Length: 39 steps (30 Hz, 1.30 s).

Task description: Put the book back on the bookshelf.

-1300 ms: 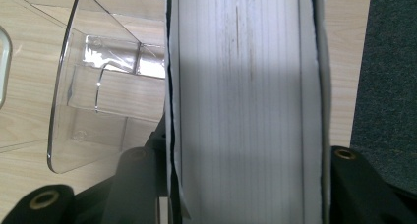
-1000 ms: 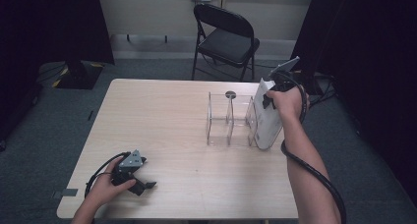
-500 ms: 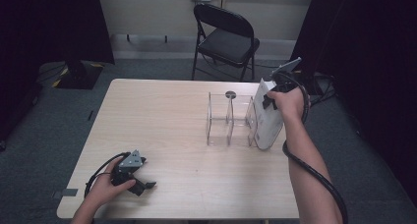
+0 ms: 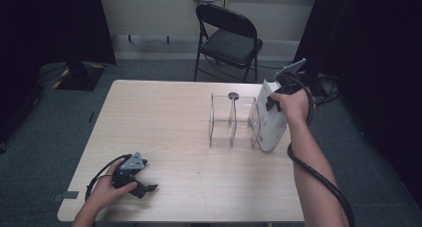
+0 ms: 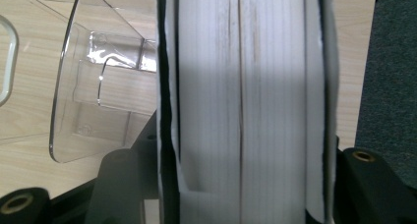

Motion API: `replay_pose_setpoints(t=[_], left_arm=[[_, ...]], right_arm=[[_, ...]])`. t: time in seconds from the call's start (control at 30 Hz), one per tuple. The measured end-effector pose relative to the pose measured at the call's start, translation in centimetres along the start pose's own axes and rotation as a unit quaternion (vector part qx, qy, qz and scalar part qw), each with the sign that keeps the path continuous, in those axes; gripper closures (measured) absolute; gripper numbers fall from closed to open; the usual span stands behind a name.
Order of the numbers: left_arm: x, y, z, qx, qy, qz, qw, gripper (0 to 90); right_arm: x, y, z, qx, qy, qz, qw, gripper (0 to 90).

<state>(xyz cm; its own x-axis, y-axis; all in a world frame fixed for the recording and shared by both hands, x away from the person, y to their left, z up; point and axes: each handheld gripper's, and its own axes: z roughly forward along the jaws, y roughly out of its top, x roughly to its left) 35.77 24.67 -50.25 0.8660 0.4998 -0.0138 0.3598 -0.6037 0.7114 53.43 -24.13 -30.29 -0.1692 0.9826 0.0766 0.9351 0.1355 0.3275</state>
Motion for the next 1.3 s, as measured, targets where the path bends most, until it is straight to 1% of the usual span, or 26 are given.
replay_pose_setpoints(t=[0.1, 0.23, 0.63, 0.7, 0.77, 0.93, 1.1, 1.2, 1.23, 1.3], left_arm=[[0.0, 0.0, 0.0, 0.0, 0.0, 0.0, 1.0, 0.0], [0.0, 0.0, 0.0, 0.001, 0.0, 0.001, 1.0, 0.0], [0.0, 0.0, 0.0, -0.001, 0.0, -0.001, 1.0, 0.0], [0.0, 0.0, 0.0, -0.001, 0.0, -0.001, 1.0, 0.0], [0.0, 0.0, 0.0, -0.001, 0.0, -0.001, 1.0, 0.0], [-0.1, 0.0, 0.0, -0.001, 0.003, -0.001, 1.0, 0.0], [0.0, 0.0, 0.0, -0.001, 0.001, -0.001, 1.0, 0.0], [-0.1, 0.0, 0.0, -0.001, 0.003, -0.001, 1.0, 0.0], [0.0, 0.0, 0.0, -0.001, 0.0, -0.001, 1.0, 0.0], [0.0, 0.0, 0.0, -0.001, 0.0, -0.001, 1.0, 0.0]], right_arm=[[0.1, -0.1, 0.0, 0.003, 0.001, -0.005, 1.0, 40.9], [0.1, -0.2, -0.1, 0.005, 0.001, -0.006, 1.0, 40.3], [0.1, -0.6, -0.2, 0.003, 0.004, -0.013, 0.9999, 39.2], [0.1, -0.7, -0.2, 0.004, 0.007, -0.013, 0.9999, 37.5], [0.1, -0.8, -0.2, 0.005, 0.004, -0.014, 0.9999, 37.4], [0.1, -1.0, -0.2, 0.009, 0.006, -0.015, 0.9998, 35.5], [0.2, -1.2, -0.2, 0.016, 0.006, -0.021, 0.9996, 33.2], [0.3, -1.2, -0.3, 0.013, 0.006, -0.019, 0.9997, 32.2], [0.2, -1.3, -0.3, 0.011, 0.005, -0.021, 0.9997, 31.9], [0.3, -1.4, -0.3, 0.014, 0.003, -0.023, 0.9996, 31.3]])
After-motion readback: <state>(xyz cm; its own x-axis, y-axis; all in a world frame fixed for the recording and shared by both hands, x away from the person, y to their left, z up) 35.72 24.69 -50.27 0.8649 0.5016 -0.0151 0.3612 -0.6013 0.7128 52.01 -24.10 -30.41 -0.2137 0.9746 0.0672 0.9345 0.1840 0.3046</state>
